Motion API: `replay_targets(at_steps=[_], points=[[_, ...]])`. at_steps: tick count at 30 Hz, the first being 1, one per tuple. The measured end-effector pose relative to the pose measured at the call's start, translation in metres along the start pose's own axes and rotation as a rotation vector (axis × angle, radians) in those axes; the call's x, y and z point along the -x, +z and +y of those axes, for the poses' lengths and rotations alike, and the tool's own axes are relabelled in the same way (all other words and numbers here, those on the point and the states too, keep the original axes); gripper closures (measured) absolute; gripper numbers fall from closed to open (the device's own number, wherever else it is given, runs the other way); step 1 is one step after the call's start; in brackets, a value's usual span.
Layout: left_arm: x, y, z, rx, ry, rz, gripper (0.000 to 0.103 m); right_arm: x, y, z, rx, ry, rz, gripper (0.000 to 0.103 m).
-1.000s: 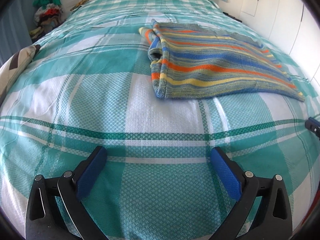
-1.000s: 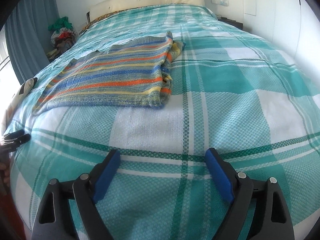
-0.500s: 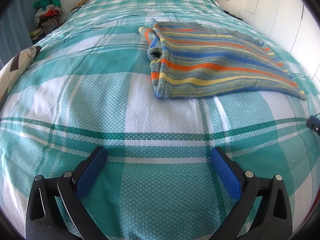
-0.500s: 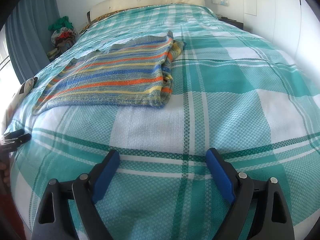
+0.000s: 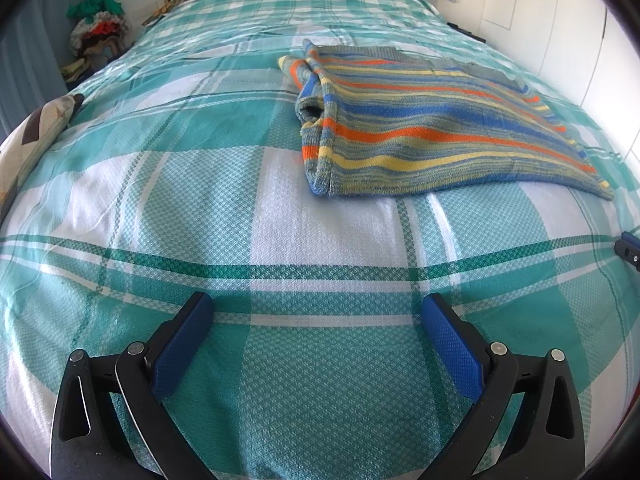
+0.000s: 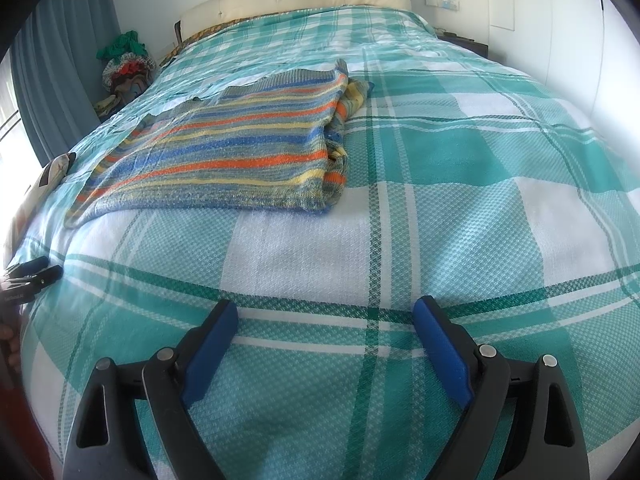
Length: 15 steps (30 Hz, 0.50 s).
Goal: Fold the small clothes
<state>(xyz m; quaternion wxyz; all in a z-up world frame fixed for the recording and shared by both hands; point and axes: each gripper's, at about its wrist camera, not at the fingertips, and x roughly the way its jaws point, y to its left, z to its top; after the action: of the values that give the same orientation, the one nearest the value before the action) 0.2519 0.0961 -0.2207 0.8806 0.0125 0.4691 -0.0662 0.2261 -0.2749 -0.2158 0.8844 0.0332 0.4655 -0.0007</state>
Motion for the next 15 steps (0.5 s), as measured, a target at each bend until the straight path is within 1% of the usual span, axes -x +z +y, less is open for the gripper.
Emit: replay_targets(at_steps=[15], points=[[-0.0001, -0.0004, 0.0001, 0.000, 0.000, -0.001, 0.001, -0.0008, -0.0001, 0.0008, 0.010, -0.003, 0.006, 0.011]])
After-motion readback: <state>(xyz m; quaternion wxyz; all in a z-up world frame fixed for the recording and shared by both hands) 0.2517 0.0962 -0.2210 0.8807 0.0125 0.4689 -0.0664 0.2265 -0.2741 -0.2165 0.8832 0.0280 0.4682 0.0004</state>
